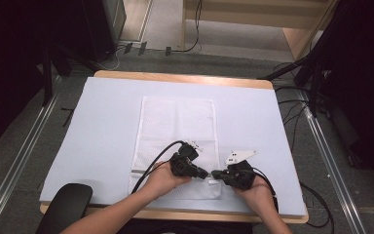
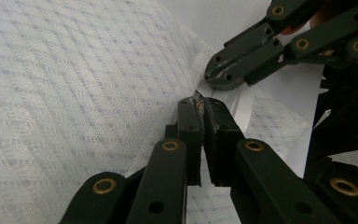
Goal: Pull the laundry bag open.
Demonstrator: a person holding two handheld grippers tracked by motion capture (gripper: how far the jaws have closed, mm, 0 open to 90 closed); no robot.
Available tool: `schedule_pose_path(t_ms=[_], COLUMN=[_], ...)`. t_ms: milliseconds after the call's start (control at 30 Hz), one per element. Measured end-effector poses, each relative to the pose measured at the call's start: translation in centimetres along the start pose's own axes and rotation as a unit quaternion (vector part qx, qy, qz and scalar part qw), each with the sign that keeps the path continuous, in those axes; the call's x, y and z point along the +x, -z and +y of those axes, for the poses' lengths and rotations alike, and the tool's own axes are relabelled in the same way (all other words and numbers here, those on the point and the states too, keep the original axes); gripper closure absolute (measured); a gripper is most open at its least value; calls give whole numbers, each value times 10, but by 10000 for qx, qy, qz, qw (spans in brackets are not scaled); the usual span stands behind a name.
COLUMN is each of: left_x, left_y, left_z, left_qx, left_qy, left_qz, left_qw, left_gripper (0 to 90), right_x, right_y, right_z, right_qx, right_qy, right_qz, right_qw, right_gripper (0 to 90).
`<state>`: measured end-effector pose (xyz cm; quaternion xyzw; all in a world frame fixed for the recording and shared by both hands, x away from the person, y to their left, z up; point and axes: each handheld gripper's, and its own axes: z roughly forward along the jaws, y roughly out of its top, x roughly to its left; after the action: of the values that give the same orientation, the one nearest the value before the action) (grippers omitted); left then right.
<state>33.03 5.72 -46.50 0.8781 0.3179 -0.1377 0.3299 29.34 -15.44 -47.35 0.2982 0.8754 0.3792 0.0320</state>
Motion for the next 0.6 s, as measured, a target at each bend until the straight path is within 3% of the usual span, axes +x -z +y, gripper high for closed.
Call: schedule_pose_path(t_ms=[133, 233, 400, 600], left_x=[1, 6, 6, 9], left_y=[0, 2, 3, 6], left_z=[0, 0, -1, -2], left_qx=[15, -42, 10, 20], left_qy=[120, 293, 331, 458], left_qz=[-59, -252, -301, -383], left_qw=[9999, 9992, 9990, 9982], left_gripper=[876, 878, 880, 883], right_x=[1, 0, 2, 1], right_y=[-1, -1, -1, -1], right_z=[-1, -2, -3, -5], right_qx=[-5, -50, -60, -106], right_qy=[123, 119, 280, 249], right_qz=[19, 52, 11, 40], right_qw=[9999, 9999, 9996, 9996], right_gripper=[900, 900, 900, 900])
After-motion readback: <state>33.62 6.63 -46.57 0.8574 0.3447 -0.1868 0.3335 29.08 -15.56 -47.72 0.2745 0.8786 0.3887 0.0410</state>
